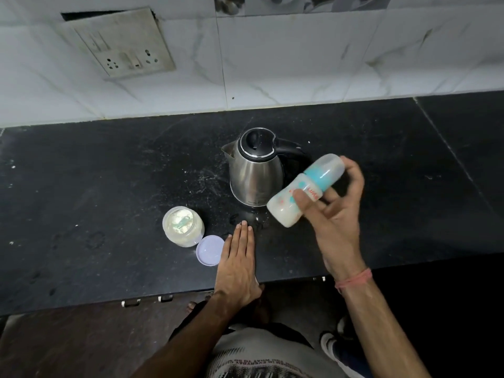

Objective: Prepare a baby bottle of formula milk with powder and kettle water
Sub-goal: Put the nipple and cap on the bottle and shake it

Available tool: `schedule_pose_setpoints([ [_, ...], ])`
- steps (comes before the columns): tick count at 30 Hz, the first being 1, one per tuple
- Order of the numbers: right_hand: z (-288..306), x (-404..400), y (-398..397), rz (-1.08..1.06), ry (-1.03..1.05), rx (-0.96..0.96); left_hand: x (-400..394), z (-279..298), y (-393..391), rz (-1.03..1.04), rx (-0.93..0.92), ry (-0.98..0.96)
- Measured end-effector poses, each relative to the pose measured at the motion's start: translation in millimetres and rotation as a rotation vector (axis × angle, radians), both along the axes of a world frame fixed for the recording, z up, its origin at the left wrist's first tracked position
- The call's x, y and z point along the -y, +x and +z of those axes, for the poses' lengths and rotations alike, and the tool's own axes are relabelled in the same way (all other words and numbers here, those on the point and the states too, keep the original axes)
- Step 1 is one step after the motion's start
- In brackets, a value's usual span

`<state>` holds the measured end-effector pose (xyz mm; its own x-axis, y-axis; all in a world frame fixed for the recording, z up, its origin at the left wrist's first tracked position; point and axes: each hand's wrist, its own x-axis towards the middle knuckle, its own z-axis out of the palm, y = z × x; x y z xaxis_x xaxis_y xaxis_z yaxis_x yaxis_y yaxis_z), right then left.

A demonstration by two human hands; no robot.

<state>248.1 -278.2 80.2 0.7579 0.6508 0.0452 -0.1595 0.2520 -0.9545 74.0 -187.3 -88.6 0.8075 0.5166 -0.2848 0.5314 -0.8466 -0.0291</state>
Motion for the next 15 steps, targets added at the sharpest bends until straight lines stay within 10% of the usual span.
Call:
schedule_pose_setpoints([
  [5,2.2,9.2,15.2,0.325,-0.255,0.119,-0.2,-3.3,-1.4,0.001,0.071,-0.017],
  [11,-0.6,4.4,10.3,-0.038,-0.029,-0.005,-0.3,-2.4,-1.6,-0.002,0.046,-0.011],
  [15,-5.1,12.8,4.1,0.328,-0.295,0.163,-0.6,-7.2,-1.2,-0.003,0.063,-0.009],
])
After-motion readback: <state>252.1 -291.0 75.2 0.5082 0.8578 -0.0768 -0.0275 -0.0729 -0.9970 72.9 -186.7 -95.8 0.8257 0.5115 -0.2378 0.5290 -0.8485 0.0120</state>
